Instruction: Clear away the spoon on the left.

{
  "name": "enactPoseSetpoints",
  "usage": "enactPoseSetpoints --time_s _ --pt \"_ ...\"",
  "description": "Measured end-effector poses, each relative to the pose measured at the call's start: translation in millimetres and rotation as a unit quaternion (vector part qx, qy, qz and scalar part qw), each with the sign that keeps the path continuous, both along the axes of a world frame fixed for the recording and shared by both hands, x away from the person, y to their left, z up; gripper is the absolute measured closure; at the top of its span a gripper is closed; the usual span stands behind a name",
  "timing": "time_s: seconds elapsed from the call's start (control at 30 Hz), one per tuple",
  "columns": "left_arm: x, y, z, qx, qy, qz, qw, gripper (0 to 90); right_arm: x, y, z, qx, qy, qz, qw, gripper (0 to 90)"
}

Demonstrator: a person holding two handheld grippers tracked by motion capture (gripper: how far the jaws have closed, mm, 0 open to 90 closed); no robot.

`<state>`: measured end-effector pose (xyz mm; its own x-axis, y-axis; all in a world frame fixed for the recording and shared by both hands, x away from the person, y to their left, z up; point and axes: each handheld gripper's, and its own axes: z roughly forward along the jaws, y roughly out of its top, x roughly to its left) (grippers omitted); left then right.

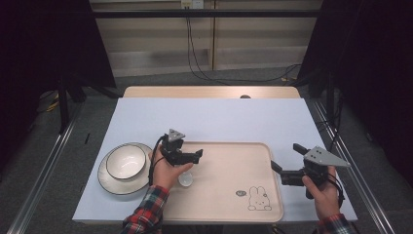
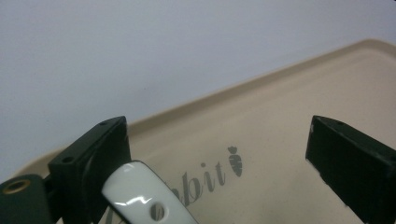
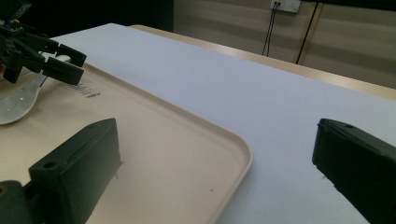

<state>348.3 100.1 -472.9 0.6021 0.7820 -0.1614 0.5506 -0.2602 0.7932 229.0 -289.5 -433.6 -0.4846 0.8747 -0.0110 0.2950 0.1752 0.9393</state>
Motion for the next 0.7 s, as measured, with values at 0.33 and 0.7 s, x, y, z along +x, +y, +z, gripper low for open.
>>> enactPoseSetpoints --time_s 0.33,0.7 --pt "0.4 2.0 0.1 -0.016 0.000 -0.002 0.9999 5.0 -1.6 -1.9 1.6 0.003 -0.003 -0.002 1.0000 0.5" --pt "-9.0 7.6 15.2 -0.028 -0.018 -0.012 0.9994 5.4 -3.4 -0.1 1.6 -0.003 -0.005 0.000 1.0000 0.5"
